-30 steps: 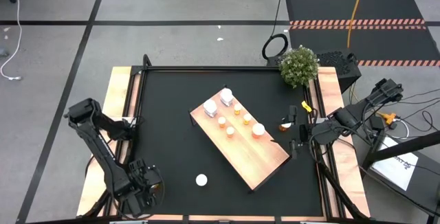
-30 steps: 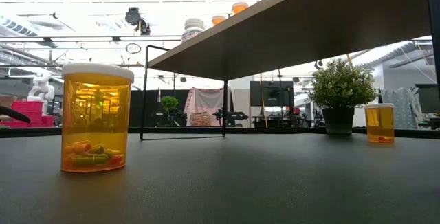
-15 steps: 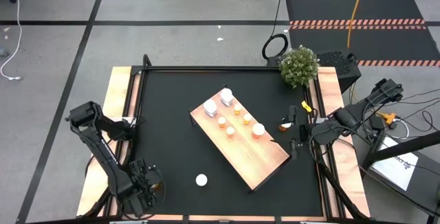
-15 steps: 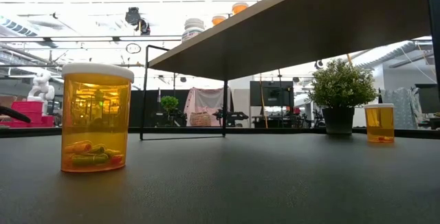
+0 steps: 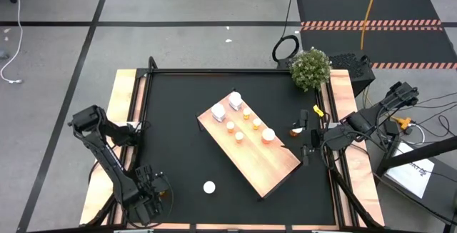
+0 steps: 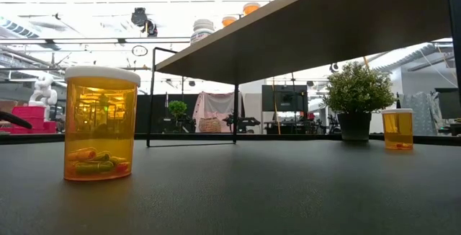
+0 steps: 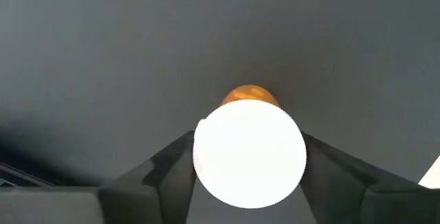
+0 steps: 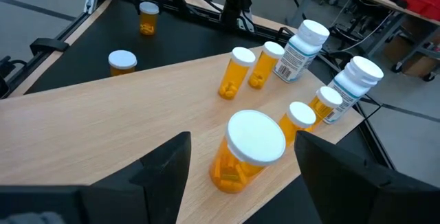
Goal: Pick and place medicine bottles onto shelf by color
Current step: Put the large orange pill bottle on the shelf aligned with the other large orange pill bottle
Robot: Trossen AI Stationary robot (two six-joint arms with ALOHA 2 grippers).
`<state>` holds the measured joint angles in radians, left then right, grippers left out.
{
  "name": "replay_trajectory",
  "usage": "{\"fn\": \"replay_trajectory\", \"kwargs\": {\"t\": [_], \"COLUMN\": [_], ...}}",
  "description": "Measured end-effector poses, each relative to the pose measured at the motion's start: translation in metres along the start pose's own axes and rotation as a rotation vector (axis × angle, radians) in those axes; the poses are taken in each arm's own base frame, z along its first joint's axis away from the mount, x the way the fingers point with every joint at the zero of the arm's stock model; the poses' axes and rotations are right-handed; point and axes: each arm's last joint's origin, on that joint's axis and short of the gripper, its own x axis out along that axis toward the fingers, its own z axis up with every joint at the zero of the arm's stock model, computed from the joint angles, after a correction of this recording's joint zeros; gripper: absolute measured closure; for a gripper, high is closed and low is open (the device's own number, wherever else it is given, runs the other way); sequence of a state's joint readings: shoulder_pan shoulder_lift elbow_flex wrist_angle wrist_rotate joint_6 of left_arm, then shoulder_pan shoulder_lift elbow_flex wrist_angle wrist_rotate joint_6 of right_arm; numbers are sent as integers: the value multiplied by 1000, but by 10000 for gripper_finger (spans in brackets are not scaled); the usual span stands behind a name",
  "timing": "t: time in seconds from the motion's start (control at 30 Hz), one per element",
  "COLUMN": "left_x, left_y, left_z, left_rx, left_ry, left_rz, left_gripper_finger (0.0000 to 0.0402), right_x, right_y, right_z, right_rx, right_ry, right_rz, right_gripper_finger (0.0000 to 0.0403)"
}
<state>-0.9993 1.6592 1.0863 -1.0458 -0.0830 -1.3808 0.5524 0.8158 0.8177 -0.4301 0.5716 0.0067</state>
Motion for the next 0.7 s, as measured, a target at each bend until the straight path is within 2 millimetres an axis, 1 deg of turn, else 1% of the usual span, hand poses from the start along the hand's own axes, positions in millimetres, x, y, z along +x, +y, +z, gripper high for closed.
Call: {"fn": "replay_trajectory", "kwargs": {"t": [0.1, 0.17, 0.23, 0.33, 0.4, 0.5, 0.6, 0.7], "left_x": [0, -1, -5, -11, -18, -31, -46, -64], "left_y": [1, 2, 2, 1, 0, -1, 0, 3], "left_z": [6, 13, 21, 35, 48, 67, 87, 107], "left_rx": [-5, -6, 3, 18, 23, 39, 64, 75], "left_ry": [1, 9, 10, 5, -5, -29, -63, -106], "left_rz": [-3, -8, -23, -52, -77, -122, -170, -206], "left_gripper_finger": [195, 199, 195, 179, 175, 182, 194, 196], "right_x": [0, 0, 0, 0, 0, 0, 0, 0], "right_y": [0, 0, 0, 0, 0, 0, 0, 0], "right_z": [0, 0, 0, 0, 0, -1, -2, -2], "right_rx": [0, 0, 0, 0, 0, -4, -11, -14], "right_ry": [0, 0, 0, 0, 1, 7, 17, 21], "right_rz": [0, 0, 0, 0, 0, 0, 0, 0], "right_gripper_finger": [147, 147, 147, 147, 147, 147, 147, 147]}}
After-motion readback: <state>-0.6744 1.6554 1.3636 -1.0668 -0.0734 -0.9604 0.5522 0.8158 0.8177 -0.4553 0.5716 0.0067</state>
